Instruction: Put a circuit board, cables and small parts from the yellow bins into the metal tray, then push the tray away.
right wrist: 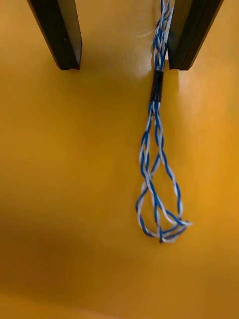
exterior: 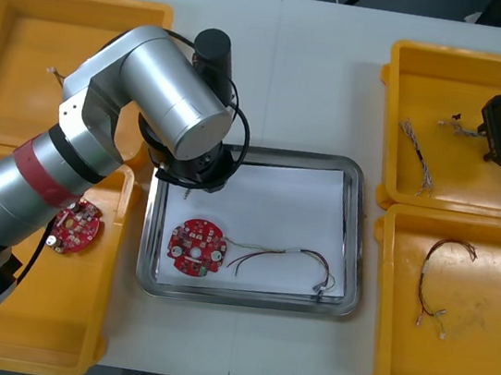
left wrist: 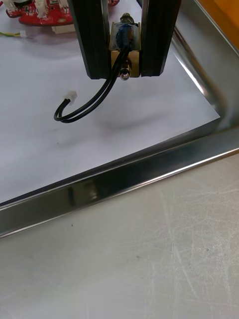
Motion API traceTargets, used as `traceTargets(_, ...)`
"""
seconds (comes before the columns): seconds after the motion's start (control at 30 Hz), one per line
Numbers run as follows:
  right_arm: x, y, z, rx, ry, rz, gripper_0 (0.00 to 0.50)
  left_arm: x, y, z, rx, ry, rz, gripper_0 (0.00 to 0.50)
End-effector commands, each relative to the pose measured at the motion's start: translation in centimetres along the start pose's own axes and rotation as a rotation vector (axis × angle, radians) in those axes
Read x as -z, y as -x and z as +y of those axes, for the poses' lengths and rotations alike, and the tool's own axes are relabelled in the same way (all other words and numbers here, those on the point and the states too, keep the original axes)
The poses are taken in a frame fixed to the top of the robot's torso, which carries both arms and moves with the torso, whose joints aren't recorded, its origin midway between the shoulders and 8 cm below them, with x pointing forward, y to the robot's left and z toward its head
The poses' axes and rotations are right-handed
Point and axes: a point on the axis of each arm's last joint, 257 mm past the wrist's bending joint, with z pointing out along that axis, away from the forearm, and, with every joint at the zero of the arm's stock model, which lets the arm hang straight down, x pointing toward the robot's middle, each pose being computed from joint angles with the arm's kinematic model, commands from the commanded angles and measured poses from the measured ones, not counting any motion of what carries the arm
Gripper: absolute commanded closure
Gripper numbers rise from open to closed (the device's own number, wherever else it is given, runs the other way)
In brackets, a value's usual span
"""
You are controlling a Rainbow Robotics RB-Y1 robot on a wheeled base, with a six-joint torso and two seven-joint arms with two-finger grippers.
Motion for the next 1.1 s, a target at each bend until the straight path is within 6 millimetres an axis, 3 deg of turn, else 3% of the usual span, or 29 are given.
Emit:
traceTargets(0.03, 0.6, 2.2, 0.7, -0.121, 0.05, -0.008, 0.0, -0.5, -0.2, -1.3, -0.082, -0.004, -0.009, 0.499)
traceTargets(0.2, 0.7, 2.3, 0.9, -0.109, 0.054, -0.019, 0.0, -0.6, -0.3, -1.4, -0.08, -0.005, -0.006, 0.498)
traceTargets(0.27, 0.7, 2.5, 1.2, -0.108, 0.067, -0.025, 0.0, -0.8, -0.4, -1.4, -0.078, -0.005, -0.005, 0.366)
traceTargets(0.3, 0.7, 2.5, 1.2, -0.108, 0.067, -0.025, 0.0, -0.8, -0.4, -1.4, -0.078, -0.005, -0.005, 0.366)
traceTargets(0.33, 0.5, 2.8, 1.2, -0.109, 0.074, -0.032, 0.0, -0.9, -0.5, -1.5, -0.078, -0.008, -0.005, 0.236)
traceTargets(0.37, 0.3, 2.7, 1.1, -0.107, 0.077, -0.035, 0.0, -1.0, -0.6, -1.5, -0.076, -0.009, -0.005, 0.19)
traceTargets(0.5, -1.2, 1.9, 0.1, -0.097, 0.071, -0.036, 0.0, -1.1, -0.7, -1.5, -0.085, -0.001, -0.006, 0.113)
traceTargets(0.77, -2.4, 0.1, -0.6, -0.101, 0.061, -0.009, 0.0, -0.6, -0.7, -1.0, -0.083, 0.008, -0.009, 0.028)
traceTargets(0.83, -2.5, -0.2, -0.7, -0.097, 0.058, -0.008, 0.0, 0.5, -0.4, -0.9, -0.075, 0.002, -0.016, 0.006)
traceTargets(1.1, -2.7, -2.0, -1.2, -0.101, 0.029, 0.037, 0.0, 5.0, 0.7, 0.1, 0.007, -0.046, -0.038, 0.0)
